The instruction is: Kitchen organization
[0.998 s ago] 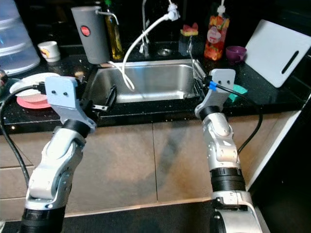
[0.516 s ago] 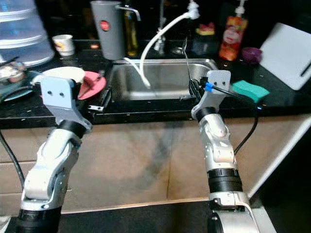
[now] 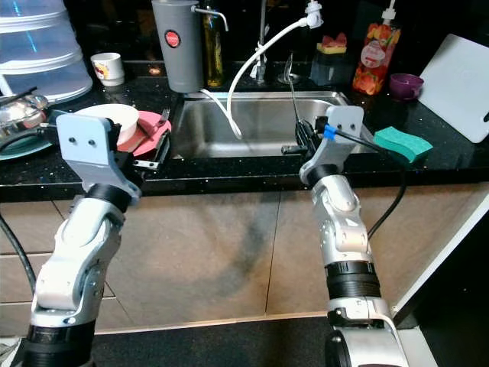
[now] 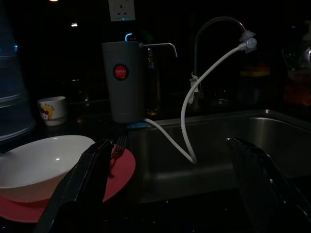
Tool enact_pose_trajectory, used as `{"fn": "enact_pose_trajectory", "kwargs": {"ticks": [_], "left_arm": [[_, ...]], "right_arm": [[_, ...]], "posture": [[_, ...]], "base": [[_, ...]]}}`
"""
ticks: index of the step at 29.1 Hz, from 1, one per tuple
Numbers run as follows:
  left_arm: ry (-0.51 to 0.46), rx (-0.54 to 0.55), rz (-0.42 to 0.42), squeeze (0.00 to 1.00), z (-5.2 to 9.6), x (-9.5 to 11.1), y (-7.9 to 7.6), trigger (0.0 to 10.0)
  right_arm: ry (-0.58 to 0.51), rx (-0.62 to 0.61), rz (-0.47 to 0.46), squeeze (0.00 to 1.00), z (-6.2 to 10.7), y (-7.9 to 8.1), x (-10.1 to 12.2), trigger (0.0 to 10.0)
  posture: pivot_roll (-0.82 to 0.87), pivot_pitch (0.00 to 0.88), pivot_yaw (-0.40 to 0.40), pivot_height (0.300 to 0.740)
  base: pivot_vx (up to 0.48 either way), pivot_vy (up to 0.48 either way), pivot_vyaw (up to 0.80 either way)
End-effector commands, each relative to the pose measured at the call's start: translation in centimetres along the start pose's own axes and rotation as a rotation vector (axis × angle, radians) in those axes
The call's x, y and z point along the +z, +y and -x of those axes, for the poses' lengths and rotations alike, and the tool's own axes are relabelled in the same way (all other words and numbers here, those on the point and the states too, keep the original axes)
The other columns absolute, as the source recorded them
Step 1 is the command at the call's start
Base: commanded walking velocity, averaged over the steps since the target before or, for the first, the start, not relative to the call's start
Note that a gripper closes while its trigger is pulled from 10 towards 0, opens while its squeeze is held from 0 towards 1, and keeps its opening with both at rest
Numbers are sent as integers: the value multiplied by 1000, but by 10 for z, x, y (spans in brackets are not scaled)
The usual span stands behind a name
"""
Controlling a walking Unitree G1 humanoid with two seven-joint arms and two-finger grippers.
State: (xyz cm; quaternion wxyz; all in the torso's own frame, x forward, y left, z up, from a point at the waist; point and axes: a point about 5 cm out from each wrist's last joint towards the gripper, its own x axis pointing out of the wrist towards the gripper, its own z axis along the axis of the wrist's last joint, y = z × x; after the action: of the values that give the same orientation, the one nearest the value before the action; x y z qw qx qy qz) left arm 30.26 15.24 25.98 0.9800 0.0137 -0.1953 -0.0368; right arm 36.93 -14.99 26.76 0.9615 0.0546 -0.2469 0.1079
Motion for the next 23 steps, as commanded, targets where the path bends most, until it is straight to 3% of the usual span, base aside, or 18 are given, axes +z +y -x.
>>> {"fn": "enact_pose_trajectory", "kwargs": {"ticks": [1,23], "left_arm": [[0,0,-2,0,1,0,0,10000],[-12,-10,2,0,-1,3,0,10000]], "right_arm": [[0,10,-3,0,-3,1,1,10000],[1,13,-5,0,-2,2,0,10000]], "posture": [[102,28,5,740],[107,26,7,740]], "base": [[322,0,0],[394,0,0]]}}
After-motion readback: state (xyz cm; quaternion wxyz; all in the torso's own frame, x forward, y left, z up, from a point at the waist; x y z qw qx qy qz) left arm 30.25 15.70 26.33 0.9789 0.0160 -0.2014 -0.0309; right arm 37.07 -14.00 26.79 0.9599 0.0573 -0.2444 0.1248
